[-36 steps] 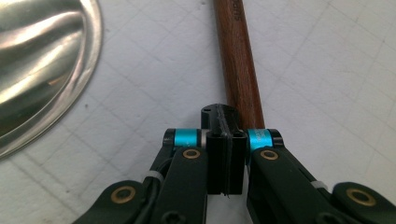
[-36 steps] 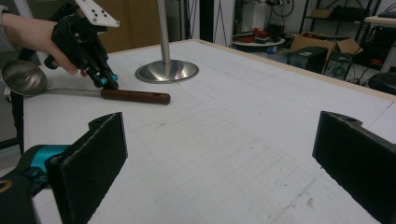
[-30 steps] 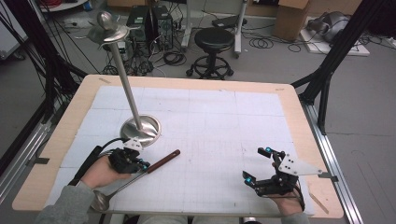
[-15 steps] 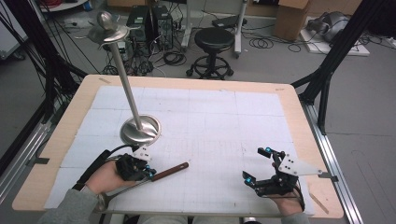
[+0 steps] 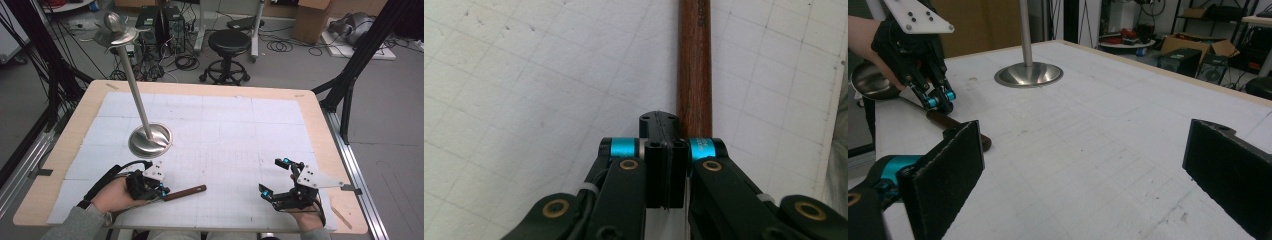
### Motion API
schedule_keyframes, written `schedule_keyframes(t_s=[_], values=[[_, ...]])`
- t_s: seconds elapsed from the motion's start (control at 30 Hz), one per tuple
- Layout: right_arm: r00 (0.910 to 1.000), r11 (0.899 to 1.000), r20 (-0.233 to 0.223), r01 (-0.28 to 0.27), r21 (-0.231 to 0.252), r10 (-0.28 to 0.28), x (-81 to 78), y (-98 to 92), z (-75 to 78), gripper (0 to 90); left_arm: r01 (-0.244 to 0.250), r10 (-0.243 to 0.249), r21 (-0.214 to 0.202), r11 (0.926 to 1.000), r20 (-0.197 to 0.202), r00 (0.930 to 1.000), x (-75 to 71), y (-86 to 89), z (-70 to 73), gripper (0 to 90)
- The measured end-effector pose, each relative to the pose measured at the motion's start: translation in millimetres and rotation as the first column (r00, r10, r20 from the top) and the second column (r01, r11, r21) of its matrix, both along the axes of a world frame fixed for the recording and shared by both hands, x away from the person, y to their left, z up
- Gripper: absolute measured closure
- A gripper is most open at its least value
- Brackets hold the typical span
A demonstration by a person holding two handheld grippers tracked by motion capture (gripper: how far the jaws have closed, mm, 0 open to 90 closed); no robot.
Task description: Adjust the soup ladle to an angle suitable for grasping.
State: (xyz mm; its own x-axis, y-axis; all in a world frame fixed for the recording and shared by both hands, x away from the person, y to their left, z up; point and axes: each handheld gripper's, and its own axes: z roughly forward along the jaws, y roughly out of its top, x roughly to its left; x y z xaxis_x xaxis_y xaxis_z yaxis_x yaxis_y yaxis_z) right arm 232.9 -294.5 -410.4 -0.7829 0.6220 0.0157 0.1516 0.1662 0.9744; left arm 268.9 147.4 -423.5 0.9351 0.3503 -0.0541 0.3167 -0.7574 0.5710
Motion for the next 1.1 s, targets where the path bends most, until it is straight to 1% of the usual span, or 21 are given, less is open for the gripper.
schedule_keyframes(t_s=[0.03,0.07,0.17,0.3,0.37,0.4,0.47,0.5,0.57,0.63,0.7,0.73,0.8,0.87,0.9,0.93,0.97,1.0,1.03,1.07,1.1], values=[[1.0000,1.000,0.008,-0.005,-0.001,0.005,0.5,0.1,0.0,1.8,0.010,-0.010,0.002,0.9999,0.001,0.9999,-0.1,-0.1,0.1,89.4],[1.0000,1.000,0.008,-0.003,-0.001,0.003,0.4,0.1,0.0,1.8,0.010,-0.010,0.002,0.9999,0.004,0.9999,-0.8,-0.4,-0.1,89.5],[1.0000,1.000,0.000,-0.001,0.001,0.001,-0.1,-0.4,-0.1,1.8,0.029,-0.029,0.000,0.9996,-0.001,0.9996,-2.4,-0.7,0.0,89.5],[1.0000,1.000,0.005,-0.002,0.005,0.002,0.0,-0.2,0.2,1.8,0.042,-0.042,-0.019,0.9989,-0.006,0.9991,-5.5,-1.5,-1.3,89.5],[1.0000,1.000,0.007,-0.002,0.001,0.002,0.2,0.0,-0.1,1.8,0.055,-0.055,-0.018,0.9983,-0.006,0.9985,-7.0,-2.1,-1.2,89.4],[1.0000,1.000,0.000,-0.002,0.000,0.002,-0.2,0.2,-0.2,1.8,0.060,-0.060,-0.016,0.9980,-0.009,0.9981,-8.1,-2.6,-1.1,89.4],[1.0000,1.000,0.005,-0.008,-0.001,0.008,0.6,0.2,-0.5,1.8,0.069,-0.070,-0.019,0.9974,-0.016,0.9974,-9.4,-3.3,-1.1,89.4],[1.0000,1.000,0.002,-0.006,-0.002,0.006,0.5,0.5,-0.8,1.8,0.079,-0.080,-0.018,0.9967,-0.013,0.9967,-9.8,-3.4,-1.1,89.4],[0.9999,1.000,-0.006,-0.008,-0.004,0.008,0.2,1.5,-1.2,1.8,0.076,-0.076,-0.024,0.9968,-0.014,0.9970,-10.0,-3.1,-1.5,89.4],[0.9999,1.000,-0.002,-0.013,-0.007,0.013,0.5,2.0,-1.4,1.8,0.079,-0.079,-0.025,0.9966,-0.008,0.9968,-9.7,-2.5,-1.4,89.2],[0.9999,1.000,0.000,-0.012,-0.005,0.012,0.5,1.8,-1.2,1.8,0.071,-0.071,-0.023,0.9972,-0.003,0.9975,-9.1,-1.6,-0.6,87.1],[0.9999,1.000,-0.002,-0.010,-0.002,0.010,0.2,1.4,-1.0,1.8,0.067,-0.068,-0.023,0.9974,-0.008,0.9977,-9.1,-0.7,0.3,86.0],[1.0000,1.000,-0.002,-0.006,0.000,0.006,0.3,0.5,-1.0,1.8,0.066,-0.066,-0.033,0.9973,-0.002,0.9978,-9.7,1.8,3.5,84.2],[1.0000,1.000,-0.004,-0.004,-0.001,0.004,0.4,0.0,-1.2,1.8,0.063,-0.063,-0.063,0.9960,0.009,0.9980,-11.2,4.8,7.9,81.8],[1.0000,1.000,-0.006,-0.005,-0.002,0.005,0.4,0.3,-1.4,1.8,0.063,-0.062,-0.073,0.9954,0.006,0.9980,-12.0,6.4,10.7,80.0],[1.0000,1.000,-0.008,-0.005,-0.002,0.005,0.4,0.5,-1.5,1.8,0.064,-0.063,-0.084,0.9944,0.011,0.9979,-12.9,7.8,13.0,77.5],[1.0000,1.000,-0.005,-0.008,-0.003,0.008,0.6,0.8,-1.6,1.8,0.062,-0.061,-0.091,0.9939,0.007,0.9981,-14.1,8.8,15.3,74.1],[0.9999,1.000,-0.006,-0.009,-0.004,0.009,0.5,1.1,-1.7,1.8,0.063,-0.063,-0.094,0.9936,-0.002,0.9980,-14.8,9.4,17.2,68.7],[0.9999,1.000,-0.006,-0.009,-0.005,0.009,0.6,1.1,-1.8,1.9,0.069,-0.070,-0.084,0.9941,-0.009,0.9975,-15.7,9.9,19.6,60.8],[1.0000,1.000,-0.004,-0.008,-0.006,0.008,0.9,1.1,-1.9,1.8,0.077,-0.077,-0.073,0.9944,-0.001,0.9970,-17.7,10.2,21.5,56.3],[1.0000,1.000,-0.005,-0.007,-0.005,0.007,0.8,1.1,-1.9,1.9,0.094,-0.094,-0.067,0.9934,-0.002,0.9956,-19.3,10.6,23.4,52.9]])
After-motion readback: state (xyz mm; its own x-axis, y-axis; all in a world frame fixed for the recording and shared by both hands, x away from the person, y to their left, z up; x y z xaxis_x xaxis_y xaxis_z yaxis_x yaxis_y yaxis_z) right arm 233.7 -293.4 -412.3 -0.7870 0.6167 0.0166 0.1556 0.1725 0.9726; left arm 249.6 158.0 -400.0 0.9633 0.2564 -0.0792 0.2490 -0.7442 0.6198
